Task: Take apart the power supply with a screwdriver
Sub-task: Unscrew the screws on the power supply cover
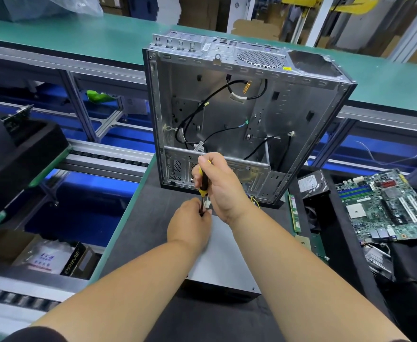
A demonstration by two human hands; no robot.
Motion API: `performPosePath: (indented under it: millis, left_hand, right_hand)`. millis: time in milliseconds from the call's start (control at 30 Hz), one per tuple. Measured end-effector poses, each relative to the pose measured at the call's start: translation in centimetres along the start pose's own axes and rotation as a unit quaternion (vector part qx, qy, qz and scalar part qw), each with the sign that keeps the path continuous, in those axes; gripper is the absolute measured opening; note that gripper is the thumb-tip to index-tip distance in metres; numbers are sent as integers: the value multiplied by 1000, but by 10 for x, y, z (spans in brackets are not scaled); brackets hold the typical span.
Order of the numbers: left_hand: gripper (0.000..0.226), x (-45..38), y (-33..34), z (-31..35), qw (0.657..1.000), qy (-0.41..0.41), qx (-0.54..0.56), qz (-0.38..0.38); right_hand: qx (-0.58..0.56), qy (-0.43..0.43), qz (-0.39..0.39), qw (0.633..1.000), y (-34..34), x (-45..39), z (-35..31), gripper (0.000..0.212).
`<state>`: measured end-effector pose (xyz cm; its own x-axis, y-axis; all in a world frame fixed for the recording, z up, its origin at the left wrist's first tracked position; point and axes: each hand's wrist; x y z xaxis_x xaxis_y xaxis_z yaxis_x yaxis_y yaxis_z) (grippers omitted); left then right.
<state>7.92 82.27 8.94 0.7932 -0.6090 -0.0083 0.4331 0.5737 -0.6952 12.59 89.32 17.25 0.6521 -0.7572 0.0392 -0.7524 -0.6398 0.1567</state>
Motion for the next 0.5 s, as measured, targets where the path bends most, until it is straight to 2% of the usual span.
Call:
performPosePath:
  millis: [167, 333, 500]
  left_hand:
    - [21, 0, 0, -1, 1000, 6, 0, 6]
    - [24, 0, 2, -2, 1000, 7, -1, 10]
    - [22, -1, 2, -2, 1000, 3, -3, 10]
  right_hand:
    - [-4, 8, 14, 1000, -9, -2, -3, 16]
    - [-23, -8, 14, 1000, -11, -3, 2, 28]
    - [-54, 45, 70, 995, -7, -7, 4, 33]
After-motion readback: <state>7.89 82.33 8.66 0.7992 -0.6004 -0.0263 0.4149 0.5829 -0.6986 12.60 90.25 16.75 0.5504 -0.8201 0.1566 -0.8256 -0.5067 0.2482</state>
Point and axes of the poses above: each hand's wrist, its own x-axis away from the middle knuckle, its own y-axis out of the palm, z = x × y, and after that the axes turned 8 degrees about z, right-handed
